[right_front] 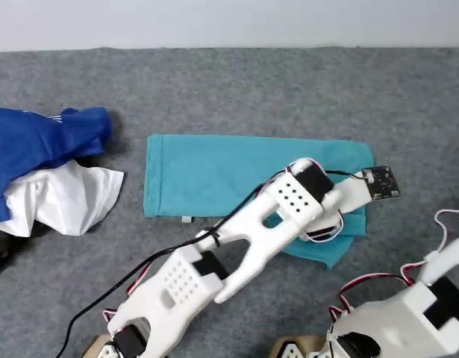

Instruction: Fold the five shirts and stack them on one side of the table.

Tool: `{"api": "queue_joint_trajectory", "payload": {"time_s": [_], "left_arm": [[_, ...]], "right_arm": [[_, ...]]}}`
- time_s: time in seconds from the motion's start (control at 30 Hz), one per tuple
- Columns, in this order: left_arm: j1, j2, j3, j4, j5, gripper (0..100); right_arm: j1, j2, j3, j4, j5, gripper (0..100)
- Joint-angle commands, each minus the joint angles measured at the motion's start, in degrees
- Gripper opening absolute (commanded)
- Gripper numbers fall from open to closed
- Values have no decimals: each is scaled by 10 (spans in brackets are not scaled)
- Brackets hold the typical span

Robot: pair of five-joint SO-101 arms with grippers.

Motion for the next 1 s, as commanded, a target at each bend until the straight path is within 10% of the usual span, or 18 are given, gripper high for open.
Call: {"api": "queue_joint_trajectory", "payload": {"time_s": [0.0, 0.53, 0.97], "left_arm": [[2, 35, -89, 40, 4, 149], [2, 176, -302, 93, 4, 15], [5, 70, -245, 96, 3, 14]], "right_arm": [[15, -38, -31, 24, 6, 12], [15, -38, -31, 24, 4, 12], [15, -39, -31, 25, 5, 12]]}}
